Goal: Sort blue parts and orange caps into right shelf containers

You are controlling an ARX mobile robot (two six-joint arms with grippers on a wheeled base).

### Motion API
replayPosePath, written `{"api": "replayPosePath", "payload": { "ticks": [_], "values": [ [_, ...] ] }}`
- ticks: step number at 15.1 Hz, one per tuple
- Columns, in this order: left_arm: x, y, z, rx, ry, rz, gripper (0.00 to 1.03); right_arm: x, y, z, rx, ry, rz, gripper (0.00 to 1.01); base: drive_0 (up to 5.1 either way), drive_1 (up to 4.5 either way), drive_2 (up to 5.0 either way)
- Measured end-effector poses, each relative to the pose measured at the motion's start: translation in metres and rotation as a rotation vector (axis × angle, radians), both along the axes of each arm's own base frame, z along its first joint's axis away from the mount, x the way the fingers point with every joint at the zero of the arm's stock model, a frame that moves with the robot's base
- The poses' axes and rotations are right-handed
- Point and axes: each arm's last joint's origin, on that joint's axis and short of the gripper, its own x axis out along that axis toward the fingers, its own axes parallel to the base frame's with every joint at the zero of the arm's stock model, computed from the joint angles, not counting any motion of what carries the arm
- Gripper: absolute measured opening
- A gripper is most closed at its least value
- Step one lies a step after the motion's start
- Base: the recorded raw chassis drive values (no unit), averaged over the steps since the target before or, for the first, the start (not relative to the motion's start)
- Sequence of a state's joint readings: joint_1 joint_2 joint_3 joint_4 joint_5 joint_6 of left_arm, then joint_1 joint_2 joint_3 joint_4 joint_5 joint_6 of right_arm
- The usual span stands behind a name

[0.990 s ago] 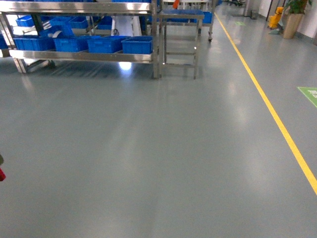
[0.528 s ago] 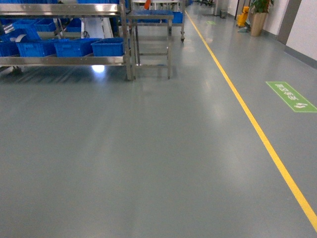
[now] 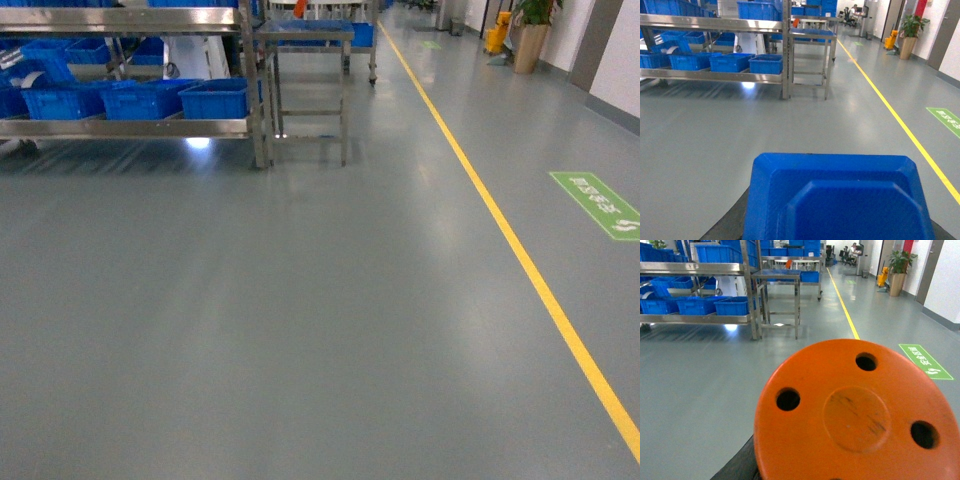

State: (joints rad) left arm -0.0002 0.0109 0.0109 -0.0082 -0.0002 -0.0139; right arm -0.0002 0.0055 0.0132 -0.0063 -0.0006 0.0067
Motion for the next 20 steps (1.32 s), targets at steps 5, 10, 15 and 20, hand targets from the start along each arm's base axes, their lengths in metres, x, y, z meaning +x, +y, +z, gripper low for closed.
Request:
{"api": "replayPosePath", "payload": {
  "ticks": [5,10,15,20],
  "values": [
    [0.0000,0.0000,0.0001,0.000,-0.002,0.001,0.42,0.0000,0.0000,0.0001,0.000,-0.001,0.000,0.45,0.1,4.41,-4.2],
    [0.0000,0.0000,0.0001,0.000,-0.001,0.001,0.42,0.0000,0.0000,0.0001,0.000,-0.001,0.000,0.45,0.1,4.39,-4.2],
    [0.0000,0.0000,0.0001,0.000,-0.002,0.000,0.42,0.0000,0.0000,0.0000,0.000,0.000,0.000,0.45,0.0,4.27,-4.3],
    [0.0000,0.0000,0.0001,0.000,-0.001,0.000,0.42,0.0000,0.0000,0.0001,0.000,-0.001,0.000,0.45,0.0,4.29,-4.3]
  ]
}}
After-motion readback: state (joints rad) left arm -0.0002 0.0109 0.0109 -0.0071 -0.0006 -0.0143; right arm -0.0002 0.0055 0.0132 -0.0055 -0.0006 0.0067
